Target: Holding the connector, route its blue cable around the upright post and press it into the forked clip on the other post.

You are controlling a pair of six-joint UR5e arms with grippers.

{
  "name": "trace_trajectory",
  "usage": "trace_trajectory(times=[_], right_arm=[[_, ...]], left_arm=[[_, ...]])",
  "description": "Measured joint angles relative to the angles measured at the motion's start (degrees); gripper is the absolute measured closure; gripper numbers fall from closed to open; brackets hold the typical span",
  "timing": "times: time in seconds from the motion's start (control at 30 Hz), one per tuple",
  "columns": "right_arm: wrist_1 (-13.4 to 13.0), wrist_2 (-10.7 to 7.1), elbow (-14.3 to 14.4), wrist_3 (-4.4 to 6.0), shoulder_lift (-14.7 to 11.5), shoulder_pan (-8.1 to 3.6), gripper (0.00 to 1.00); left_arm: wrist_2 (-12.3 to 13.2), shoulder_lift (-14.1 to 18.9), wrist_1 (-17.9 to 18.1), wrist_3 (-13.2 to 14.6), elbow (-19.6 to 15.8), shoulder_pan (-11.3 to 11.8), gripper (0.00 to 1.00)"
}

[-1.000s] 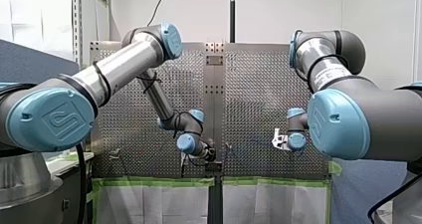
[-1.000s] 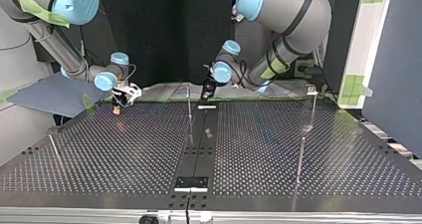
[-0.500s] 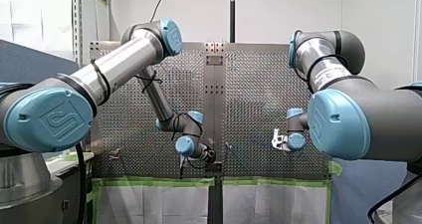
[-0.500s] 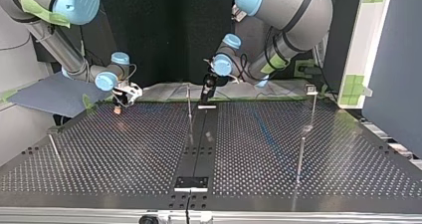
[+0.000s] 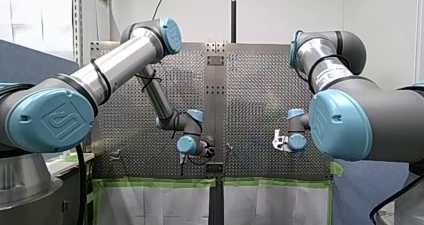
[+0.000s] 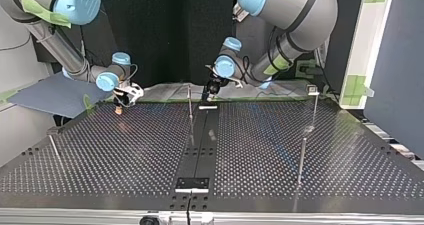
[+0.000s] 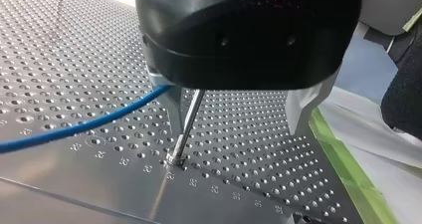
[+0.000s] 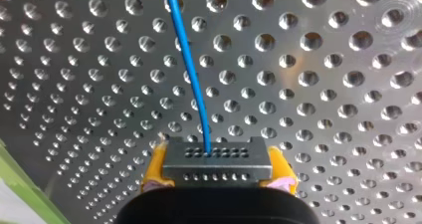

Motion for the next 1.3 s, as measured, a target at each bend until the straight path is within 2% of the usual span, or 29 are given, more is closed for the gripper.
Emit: trace_trajectory(times=[0.2,0.4,0.53,0.83,1.3], right_arm=[[0.03,-0.07,0.01,0.0,0.0,0.01,1.0],[0.0,-0.08,0.0,0.0,0.0,0.01,1.0],[-0.14,-0.08,0.0,0.0,0.0,0.01,1.0],[0.02,-0.11,0.01,0.13,0.0,0.15,1.0],[-0.08,-0.17,0.01,0.24,0.04,0.28,1.0]], left_arm=[[-0.14,0.6,-0.09,0.1,-0.15,-0.63,0.0],[0.42,3.11,1.45,0.16,-2.2,-1.73,0.0],[0.83,4.39,1.04,0.15,-3.19,-2.89,0.0],[1.25,4.66,0.38,-1.05,-5.59,-4.95,0.0],[1.3,4.68,1.96,-1.51,-6.36,-5.83,0.0]])
